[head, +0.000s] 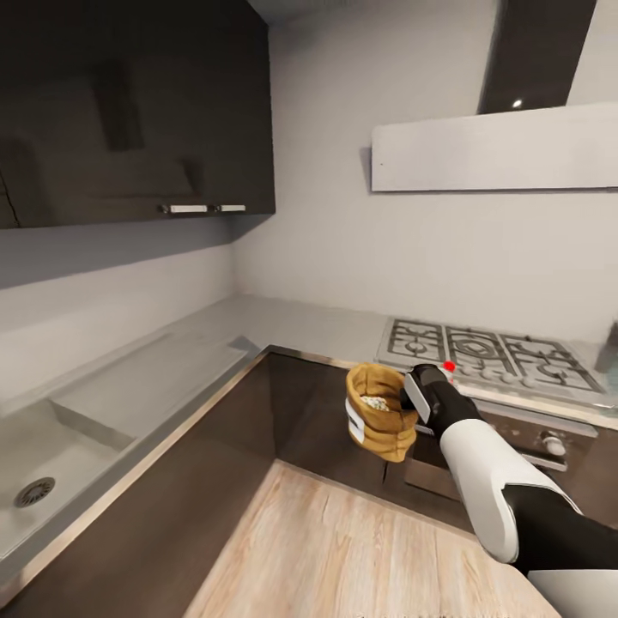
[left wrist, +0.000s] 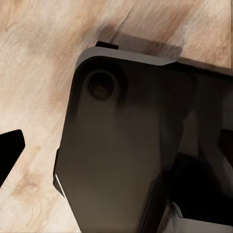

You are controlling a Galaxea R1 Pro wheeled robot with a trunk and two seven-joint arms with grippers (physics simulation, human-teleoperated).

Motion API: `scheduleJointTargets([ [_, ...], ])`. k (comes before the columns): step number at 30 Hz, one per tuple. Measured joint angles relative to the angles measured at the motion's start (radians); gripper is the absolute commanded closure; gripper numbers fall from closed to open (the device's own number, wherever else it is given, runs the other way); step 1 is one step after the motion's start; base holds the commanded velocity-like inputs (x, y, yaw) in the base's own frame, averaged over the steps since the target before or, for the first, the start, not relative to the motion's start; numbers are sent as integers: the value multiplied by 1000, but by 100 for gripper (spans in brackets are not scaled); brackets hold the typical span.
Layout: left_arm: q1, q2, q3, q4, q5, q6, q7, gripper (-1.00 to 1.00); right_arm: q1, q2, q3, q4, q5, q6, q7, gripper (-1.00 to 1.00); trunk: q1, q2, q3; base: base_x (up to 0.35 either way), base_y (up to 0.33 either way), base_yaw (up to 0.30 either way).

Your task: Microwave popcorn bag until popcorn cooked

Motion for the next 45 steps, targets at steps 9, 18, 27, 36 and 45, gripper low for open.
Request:
scheduleJointTargets([
  [9, 0, -1, 0, 0, 0, -1, 1, -100, 0, -1, 0, 0, -1, 0, 0, 100, 0, 0, 0, -26, 0, -287],
  [18, 0, -2, 0, 0, 0, -1, 9, -100, 0, 0, 0, 0, 0, 0, 0, 100, 1, 0, 0, -284, 0, -287],
  [27, 0, -2, 0, 0, 0, -1, 9, -100, 0, 0, 0, 0, 0, 0, 0, 100, 1, 0, 0, -333, 0, -287],
  [36, 0, -2, -1, 1, -2, -1, 8, -100, 0, -9, 0, 1, 0, 0, 0, 100, 0, 0, 0, -205, 0, -287],
  [45, 0, -2, -1, 0, -1, -1, 9, -100, 0, -10, 0, 1, 0, 0, 0, 100, 0, 0, 0, -3, 0, -287],
])
